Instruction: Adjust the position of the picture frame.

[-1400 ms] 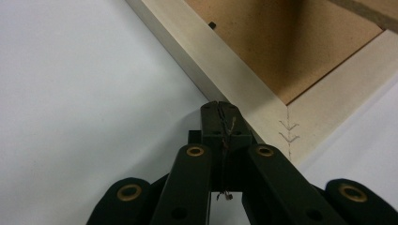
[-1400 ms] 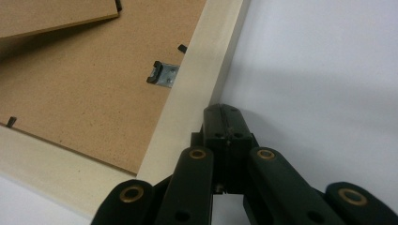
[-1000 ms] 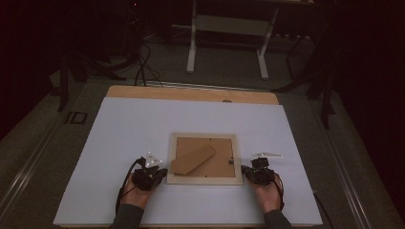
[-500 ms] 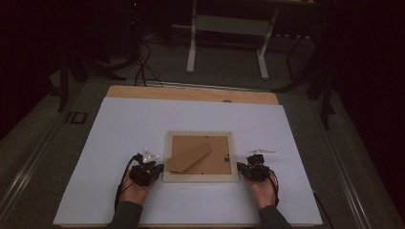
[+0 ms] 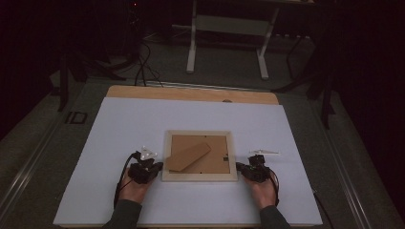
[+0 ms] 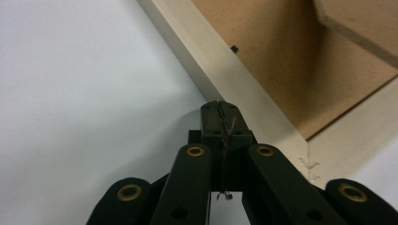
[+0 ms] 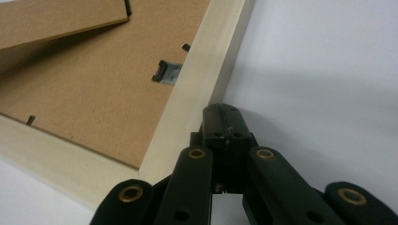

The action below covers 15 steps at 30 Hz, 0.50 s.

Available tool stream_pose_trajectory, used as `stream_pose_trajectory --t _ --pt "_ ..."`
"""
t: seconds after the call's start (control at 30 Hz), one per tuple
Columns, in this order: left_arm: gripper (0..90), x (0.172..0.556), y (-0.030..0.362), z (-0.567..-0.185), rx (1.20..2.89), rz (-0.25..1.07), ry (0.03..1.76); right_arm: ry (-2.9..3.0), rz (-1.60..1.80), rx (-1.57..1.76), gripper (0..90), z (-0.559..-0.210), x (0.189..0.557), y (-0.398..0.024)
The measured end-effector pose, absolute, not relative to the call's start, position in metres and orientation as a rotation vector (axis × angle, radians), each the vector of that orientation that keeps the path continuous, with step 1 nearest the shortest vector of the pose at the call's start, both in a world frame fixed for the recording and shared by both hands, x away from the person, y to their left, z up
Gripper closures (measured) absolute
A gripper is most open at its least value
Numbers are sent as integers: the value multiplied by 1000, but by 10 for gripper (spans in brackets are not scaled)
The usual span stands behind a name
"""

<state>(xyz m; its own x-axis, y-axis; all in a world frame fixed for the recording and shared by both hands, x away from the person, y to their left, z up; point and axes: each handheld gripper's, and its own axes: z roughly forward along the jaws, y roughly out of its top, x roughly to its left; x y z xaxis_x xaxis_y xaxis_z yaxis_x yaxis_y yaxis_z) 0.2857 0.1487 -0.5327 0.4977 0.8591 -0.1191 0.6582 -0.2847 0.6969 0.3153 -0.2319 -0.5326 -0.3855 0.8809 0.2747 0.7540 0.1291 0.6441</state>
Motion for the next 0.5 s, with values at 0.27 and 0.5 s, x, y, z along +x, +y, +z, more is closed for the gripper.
stream_pose_trajectory --t 0.27,0.5 --pt "900 282 150 -531 2027 350 1213 2236 1094 1602 900 -533 315 -232" --pt "900 284 153 -532 2023 324 1221 2245 1084 1585 900 -532 313 -232"
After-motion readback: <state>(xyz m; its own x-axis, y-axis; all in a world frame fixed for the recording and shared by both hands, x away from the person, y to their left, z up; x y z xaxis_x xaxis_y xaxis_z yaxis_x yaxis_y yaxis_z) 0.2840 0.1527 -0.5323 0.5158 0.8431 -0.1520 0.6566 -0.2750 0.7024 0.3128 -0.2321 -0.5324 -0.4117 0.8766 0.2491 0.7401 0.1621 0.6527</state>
